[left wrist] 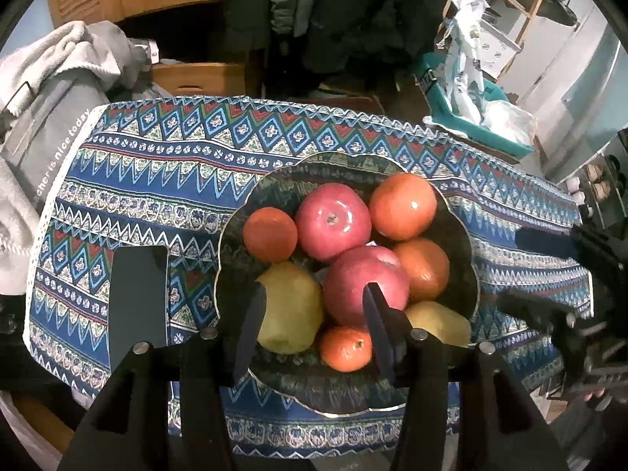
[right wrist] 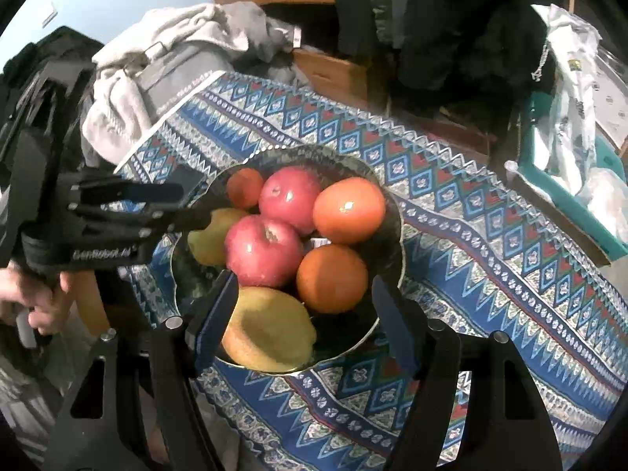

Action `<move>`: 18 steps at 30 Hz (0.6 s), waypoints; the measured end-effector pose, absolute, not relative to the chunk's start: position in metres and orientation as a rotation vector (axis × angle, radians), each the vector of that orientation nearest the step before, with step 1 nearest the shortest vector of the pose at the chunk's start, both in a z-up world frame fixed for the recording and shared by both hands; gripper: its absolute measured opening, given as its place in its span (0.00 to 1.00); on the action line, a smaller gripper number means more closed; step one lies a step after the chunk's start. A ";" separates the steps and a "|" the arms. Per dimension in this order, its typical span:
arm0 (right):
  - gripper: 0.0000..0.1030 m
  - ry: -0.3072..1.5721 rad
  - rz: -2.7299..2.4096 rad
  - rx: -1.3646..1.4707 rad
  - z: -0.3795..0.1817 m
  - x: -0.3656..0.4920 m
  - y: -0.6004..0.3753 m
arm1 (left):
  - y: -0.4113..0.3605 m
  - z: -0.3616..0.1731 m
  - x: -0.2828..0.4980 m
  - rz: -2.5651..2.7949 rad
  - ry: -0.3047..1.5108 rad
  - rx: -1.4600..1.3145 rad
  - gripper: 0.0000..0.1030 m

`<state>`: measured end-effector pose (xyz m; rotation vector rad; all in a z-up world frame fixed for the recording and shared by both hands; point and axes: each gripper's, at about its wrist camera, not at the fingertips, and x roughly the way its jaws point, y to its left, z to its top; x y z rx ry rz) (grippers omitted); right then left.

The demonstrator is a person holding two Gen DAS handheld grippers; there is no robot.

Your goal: Organize fruits

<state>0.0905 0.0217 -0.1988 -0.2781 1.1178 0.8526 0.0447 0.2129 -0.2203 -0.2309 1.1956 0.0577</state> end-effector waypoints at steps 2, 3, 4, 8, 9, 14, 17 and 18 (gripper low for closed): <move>0.70 1.110 0.848 -0.268 -0.194 0.091 0.020 | 0.211 -0.215 0.041 0.060 1.189 -0.224 0.51; 0.70 1.107 0.844 -0.264 -0.192 0.092 0.018 | 0.210 -0.213 0.040 0.059 1.186 -0.223 0.51; 0.70 1.102 0.838 -0.257 -0.188 0.092 0.016 | 0.208 -0.210 0.038 0.058 1.184 -0.225 0.51; 0.70 1.079 0.818 -0.245 -0.175 0.092 0.009 | 0.199 -0.194 0.030 0.045 1.166 -0.222 0.55; 0.70 1.072 0.812 -0.244 -0.172 0.091 0.007 | 0.197 -0.191 0.028 0.040 1.159 -0.225 0.58; 0.74 1.020 0.773 -0.229 -0.147 0.090 -0.009 | 0.185 -0.168 0.021 0.025 1.119 -0.211 0.60; 0.75 0.998 0.749 -0.212 -0.133 0.090 -0.019 | 0.177 -0.154 0.018 0.024 1.082 -0.179 0.66; 0.76 0.991 0.741 -0.204 -0.127 0.090 -0.023 | 0.175 -0.151 0.017 0.024 1.074 -0.173 0.68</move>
